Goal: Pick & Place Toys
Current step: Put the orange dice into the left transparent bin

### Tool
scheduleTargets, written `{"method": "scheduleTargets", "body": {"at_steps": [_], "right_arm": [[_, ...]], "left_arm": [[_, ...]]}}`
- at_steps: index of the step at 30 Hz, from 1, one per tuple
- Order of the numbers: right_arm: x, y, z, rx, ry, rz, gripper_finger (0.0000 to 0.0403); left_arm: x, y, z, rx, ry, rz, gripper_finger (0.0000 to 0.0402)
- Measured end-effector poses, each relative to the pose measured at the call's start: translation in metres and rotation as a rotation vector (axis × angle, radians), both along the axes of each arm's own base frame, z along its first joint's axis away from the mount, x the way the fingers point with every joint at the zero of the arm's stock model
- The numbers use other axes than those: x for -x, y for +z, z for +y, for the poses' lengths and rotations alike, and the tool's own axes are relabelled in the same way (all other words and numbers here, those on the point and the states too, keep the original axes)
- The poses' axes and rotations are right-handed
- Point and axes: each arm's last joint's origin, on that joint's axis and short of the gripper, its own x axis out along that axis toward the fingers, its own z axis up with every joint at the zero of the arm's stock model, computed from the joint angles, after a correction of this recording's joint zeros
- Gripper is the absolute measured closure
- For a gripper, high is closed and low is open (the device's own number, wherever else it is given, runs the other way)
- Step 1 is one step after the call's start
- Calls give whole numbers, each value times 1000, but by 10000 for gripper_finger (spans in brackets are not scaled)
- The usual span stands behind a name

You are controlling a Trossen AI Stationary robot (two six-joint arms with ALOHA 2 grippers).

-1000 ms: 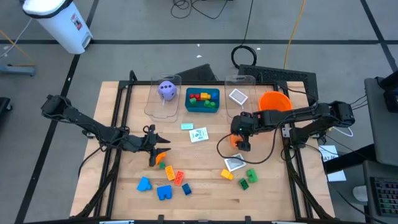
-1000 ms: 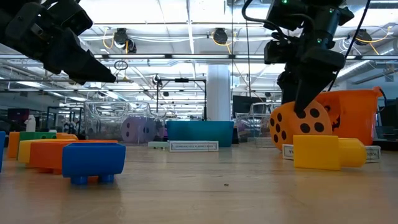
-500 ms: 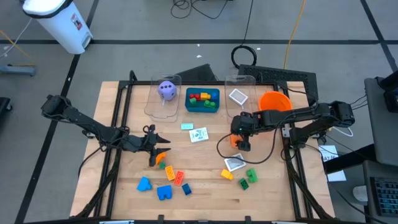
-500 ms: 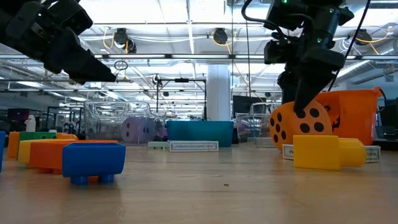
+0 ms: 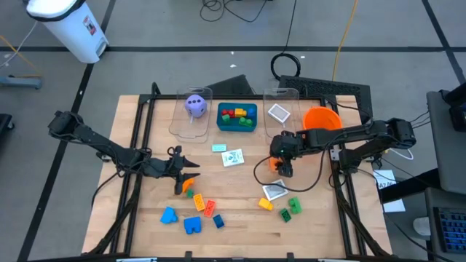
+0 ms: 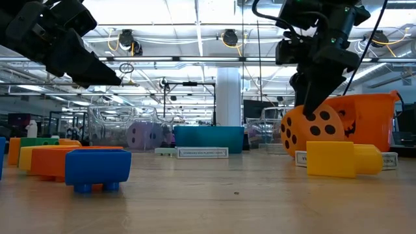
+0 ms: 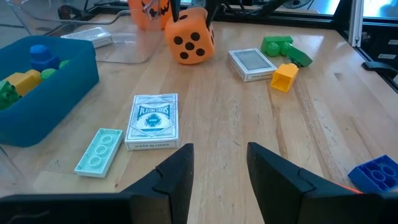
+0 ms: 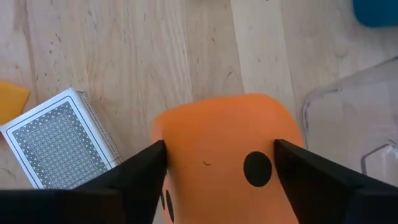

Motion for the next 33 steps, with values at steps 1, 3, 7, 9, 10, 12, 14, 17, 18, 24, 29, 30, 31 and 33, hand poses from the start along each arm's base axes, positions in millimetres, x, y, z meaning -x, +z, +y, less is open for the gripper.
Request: {"method": "scheduleTargets", "body": {"at_steps": [1,3,7,9,10,12,14,17,18,24,29,30,31,33], "right_arm": [[0,0,0,0,0,1,140],[0,0,0,1,0,1,156],[0,0,0,2,-1,2,191],[0,0,0,2,-1,1,208],[0,0,0,3,-1,0,217],[0,0,0,4,-1,-1,233],[0,1,0,4,-1,-4,247],[-1,1,0,5,-2,-14,265],[-1,2,0,4,-1,-21,270],[2,11,0,-6,6,-86,284],[6,21,1,-6,11,-135,311],[7,22,1,-5,10,-144,317],[8,23,0,-3,10,-149,323],[7,24,0,-1,12,-156,335]], "left_arm": [[0,0,0,0,0,0,249],[0,0,0,0,0,0,249],[0,0,0,0,0,0,249],[0,0,0,-1,-1,0,249],[0,0,0,-1,0,0,249],[0,0,0,-1,0,0,249],[0,0,0,-2,0,0,249],[0,0,0,-2,-1,0,249],[0,0,0,-2,-1,-1,249],[0,0,0,-4,-1,-1,249],[0,0,0,-3,0,-2,249],[0,0,0,-4,0,-1,249],[0,0,0,-4,-1,-3,249],[0,0,0,-2,1,-4,249]]}}
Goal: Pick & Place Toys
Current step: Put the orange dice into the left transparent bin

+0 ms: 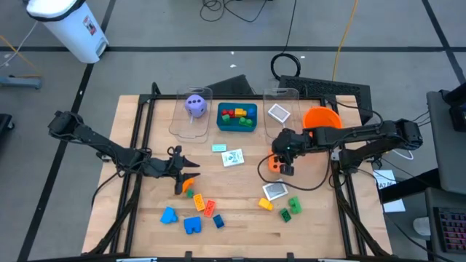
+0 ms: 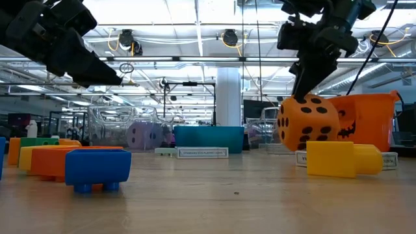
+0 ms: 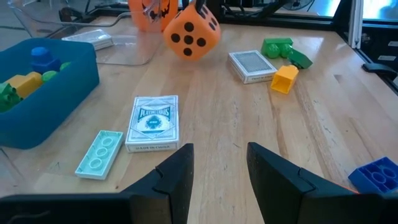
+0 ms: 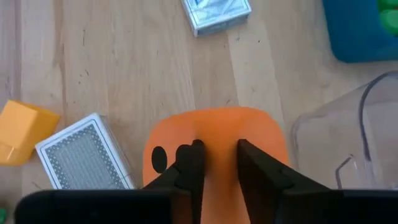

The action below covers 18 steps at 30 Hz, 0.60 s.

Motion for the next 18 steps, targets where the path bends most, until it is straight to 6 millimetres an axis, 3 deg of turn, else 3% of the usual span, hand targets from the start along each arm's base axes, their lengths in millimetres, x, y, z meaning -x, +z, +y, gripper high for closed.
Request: {"method": "scheduleTargets", "body": {"at_steps": [13,18], "right_arm": [[1,0,0,28,37,11,400],[0,0,0,37,51,7,401]], "left_arm": [[0,0,0,0,0,3,249],[0,0,0,1,1,2,249]]}}
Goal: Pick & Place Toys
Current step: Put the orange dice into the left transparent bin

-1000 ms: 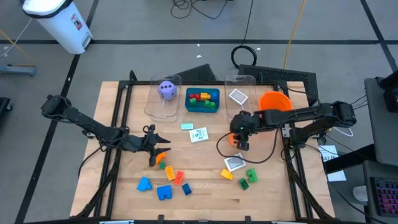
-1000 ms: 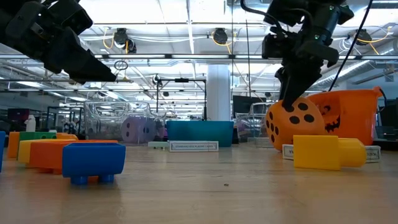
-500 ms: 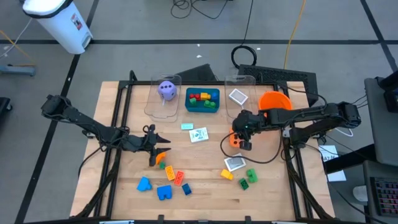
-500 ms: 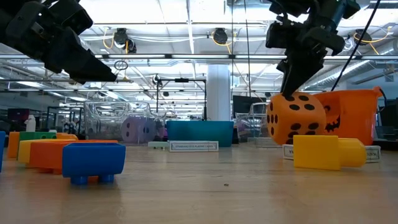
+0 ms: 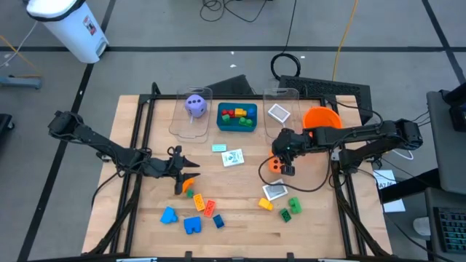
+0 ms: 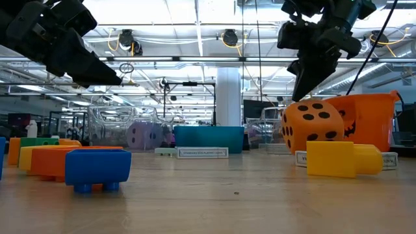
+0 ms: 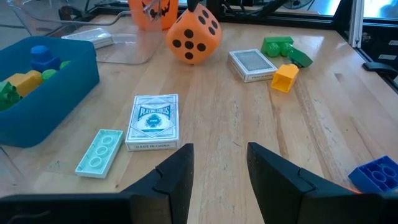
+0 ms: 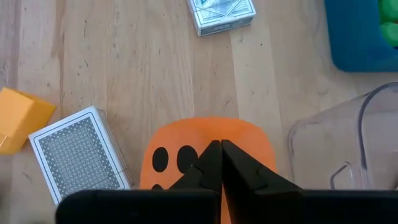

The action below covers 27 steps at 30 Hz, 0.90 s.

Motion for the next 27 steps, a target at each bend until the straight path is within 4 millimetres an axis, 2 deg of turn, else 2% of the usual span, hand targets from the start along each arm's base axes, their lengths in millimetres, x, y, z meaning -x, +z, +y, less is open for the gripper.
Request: {"method": "scheduleTargets", "body": {"at_steps": [8,13,17,27], "right_arm": [[-1,1,0,1,0,-13,401],[-1,1,2,-69,16,-15,384],[-1,1,2,-96,-10,-15,353],[0,0,2,-98,-15,-8,248]], "left_arm": [[0,0,0,-1,0,0,249],[0,0,0,-1,0,0,249],[0,0,0,-2,-1,0,249],[0,0,0,-2,-1,1,249]]}}
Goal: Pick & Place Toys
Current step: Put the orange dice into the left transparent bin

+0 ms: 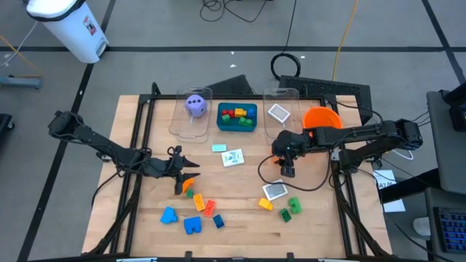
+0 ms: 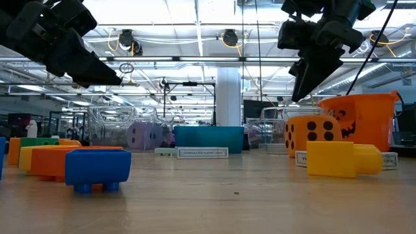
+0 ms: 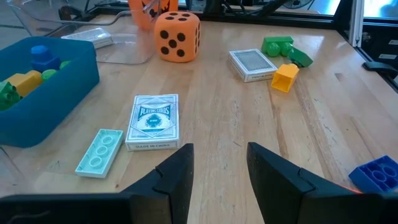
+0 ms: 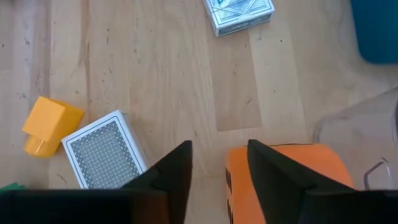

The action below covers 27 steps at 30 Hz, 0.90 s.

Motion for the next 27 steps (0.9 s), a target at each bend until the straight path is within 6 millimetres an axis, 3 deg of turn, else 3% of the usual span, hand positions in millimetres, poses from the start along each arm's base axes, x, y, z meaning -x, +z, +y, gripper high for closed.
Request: {"method": "scheduleTargets", "body": {"at_steps": [7,15,23,27], "right_arm": [[2,-1,0,1,-12,18,190],[16,-7,-5,170,-93,187,137],[13,-10,-8,191,-85,190,109],[12,-18,-11,121,-82,201,106]], "left_arm": [[0,0,0,0,0,0,249],[0,0,0,0,0,0,249],[0,0,0,0,0,0,249],[0,0,0,0,0,0,249]]}}
